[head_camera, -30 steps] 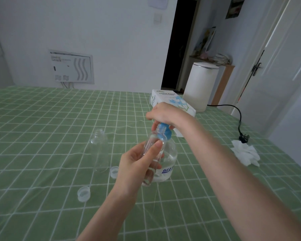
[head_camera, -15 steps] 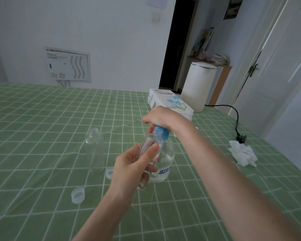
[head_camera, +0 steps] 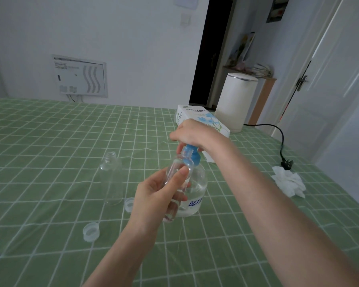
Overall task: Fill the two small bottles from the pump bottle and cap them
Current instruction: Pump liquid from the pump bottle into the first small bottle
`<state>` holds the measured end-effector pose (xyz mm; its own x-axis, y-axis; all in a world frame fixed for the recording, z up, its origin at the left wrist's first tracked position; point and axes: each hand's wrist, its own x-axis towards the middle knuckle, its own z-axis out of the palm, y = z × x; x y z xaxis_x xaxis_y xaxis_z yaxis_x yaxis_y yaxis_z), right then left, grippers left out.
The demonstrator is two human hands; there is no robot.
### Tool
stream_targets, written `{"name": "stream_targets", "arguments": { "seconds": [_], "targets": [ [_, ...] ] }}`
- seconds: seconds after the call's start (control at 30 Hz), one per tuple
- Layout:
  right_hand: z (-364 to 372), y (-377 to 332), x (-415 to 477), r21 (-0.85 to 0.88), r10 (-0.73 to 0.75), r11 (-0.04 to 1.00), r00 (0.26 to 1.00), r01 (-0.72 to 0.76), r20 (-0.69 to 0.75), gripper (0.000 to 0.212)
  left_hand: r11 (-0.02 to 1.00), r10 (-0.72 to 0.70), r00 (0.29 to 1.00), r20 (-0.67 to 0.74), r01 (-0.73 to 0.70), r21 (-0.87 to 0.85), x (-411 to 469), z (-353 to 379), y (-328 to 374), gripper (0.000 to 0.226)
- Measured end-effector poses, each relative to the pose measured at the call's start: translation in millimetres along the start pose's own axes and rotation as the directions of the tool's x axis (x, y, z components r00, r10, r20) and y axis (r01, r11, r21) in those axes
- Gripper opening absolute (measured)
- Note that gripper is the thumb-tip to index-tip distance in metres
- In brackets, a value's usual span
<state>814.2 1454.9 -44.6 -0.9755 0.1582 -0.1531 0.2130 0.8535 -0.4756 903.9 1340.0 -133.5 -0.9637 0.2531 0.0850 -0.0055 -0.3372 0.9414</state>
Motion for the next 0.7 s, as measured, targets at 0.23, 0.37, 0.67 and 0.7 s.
{"name": "stream_targets", "arguments": {
  "seconds": [0.23, 0.37, 0.67, 0.7],
  "targets": [
    [5, 2, 5, 0.032, 0.018, 0.999, 1.000, -0.019, 0.017, 0.036, 0.999, -0.007, 1.000, 0.000, 0.007, 0.035, 0, -3, -2, 0.038],
    [11, 6, 6, 0.071, 0.033, 0.997, 0.999, -0.035, 0.024, 0.039, 0.999, -0.012, 1.000, 0.008, 0.012, 0.046, -1, -3, -5, 0.037],
    [5, 4, 2, 0.041, -0.002, 0.999, 1.000, 0.003, -0.010, 0.035, 1.000, -0.003, 1.000, -0.002, 0.003, 0.018, -1, 1, -3, 0.040],
    [3, 3, 1, 0.017, -0.013, 1.000, 1.000, 0.013, -0.019, 0.030, 1.000, -0.001, 1.000, -0.004, 0.001, 0.012, -1, 1, -2, 0.040]
  ]
}}
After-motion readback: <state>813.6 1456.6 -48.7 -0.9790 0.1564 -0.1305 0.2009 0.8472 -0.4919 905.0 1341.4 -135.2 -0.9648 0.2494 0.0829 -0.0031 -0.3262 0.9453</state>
